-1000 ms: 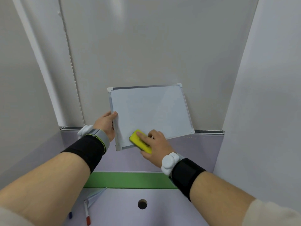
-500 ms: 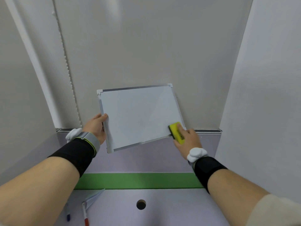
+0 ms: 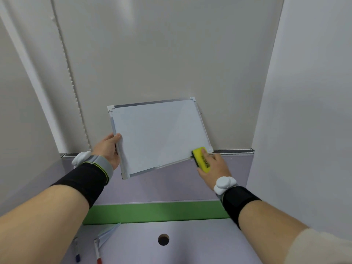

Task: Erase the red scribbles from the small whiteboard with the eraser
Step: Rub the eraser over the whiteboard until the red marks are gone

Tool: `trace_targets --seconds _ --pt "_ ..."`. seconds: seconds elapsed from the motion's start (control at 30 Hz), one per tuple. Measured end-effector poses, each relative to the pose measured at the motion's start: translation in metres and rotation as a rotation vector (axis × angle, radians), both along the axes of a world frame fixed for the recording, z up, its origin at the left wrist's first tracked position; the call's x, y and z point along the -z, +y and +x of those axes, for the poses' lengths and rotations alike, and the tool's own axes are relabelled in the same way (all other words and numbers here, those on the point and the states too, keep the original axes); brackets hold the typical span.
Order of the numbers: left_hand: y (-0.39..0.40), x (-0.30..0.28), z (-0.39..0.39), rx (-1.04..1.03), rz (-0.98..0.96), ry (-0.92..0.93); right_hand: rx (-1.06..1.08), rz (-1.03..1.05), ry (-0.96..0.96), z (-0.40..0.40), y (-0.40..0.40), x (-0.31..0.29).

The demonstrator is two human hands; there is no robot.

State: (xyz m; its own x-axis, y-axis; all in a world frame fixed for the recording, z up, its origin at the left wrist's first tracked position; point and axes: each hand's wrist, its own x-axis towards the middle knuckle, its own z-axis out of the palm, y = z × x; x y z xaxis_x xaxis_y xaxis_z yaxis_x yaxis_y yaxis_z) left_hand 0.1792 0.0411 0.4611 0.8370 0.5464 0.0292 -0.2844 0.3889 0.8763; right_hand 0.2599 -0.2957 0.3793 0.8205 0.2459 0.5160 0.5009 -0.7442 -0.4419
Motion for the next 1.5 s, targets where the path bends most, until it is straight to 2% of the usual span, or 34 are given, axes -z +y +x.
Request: trace_targets --seconds 0.1,0.33,0.47,0.6,0.8,0.87,1.03,1.27,1.4,1.5 --pt "-0.001 -0.002 0.0 -0.003 -0.01 -0.004 0.08 -0.011 0.026 0.003 -0.01 -0.002" --pt "-0.021 -0.002 0.008 0.003 -0.016 0.012 -0.243 -0.087 -0.054 -0.045 0.068 0.012" --pt "-0.027 0.003 0.007 0.024 -0.025 0.004 -0.3 -0.133 -0.121 -0.051 0.098 0.004" --pt "-0.021 0.006 0.0 0.056 -0.01 -0.003 -0.243 -0.083 -0.187 -0.026 0.082 -0.018" --pt "-0.01 0.014 -0.006 0.095 -0.003 0.008 0.136 0.07 -0.099 0.027 0.013 -0.051" --pt "-0.014 0.015 -0.004 0.124 0.0 0.007 0.195 0.065 -0.083 0.031 0.004 -0.057" --pt "-0.036 0.016 0.004 0.188 0.019 0.009 0.088 0.007 -0.102 0.012 0.039 -0.07" --pt "-0.07 0.029 0.01 0.268 0.072 0.017 -0.148 -0.108 -0.234 -0.027 0.115 -0.085" --pt "-0.066 0.029 0.009 0.255 0.079 0.016 -0.171 -0.127 -0.273 -0.025 0.11 -0.091" --pt "-0.048 0.031 0.006 0.207 0.09 0.038 -0.108 -0.116 -0.219 -0.008 0.079 -0.092"
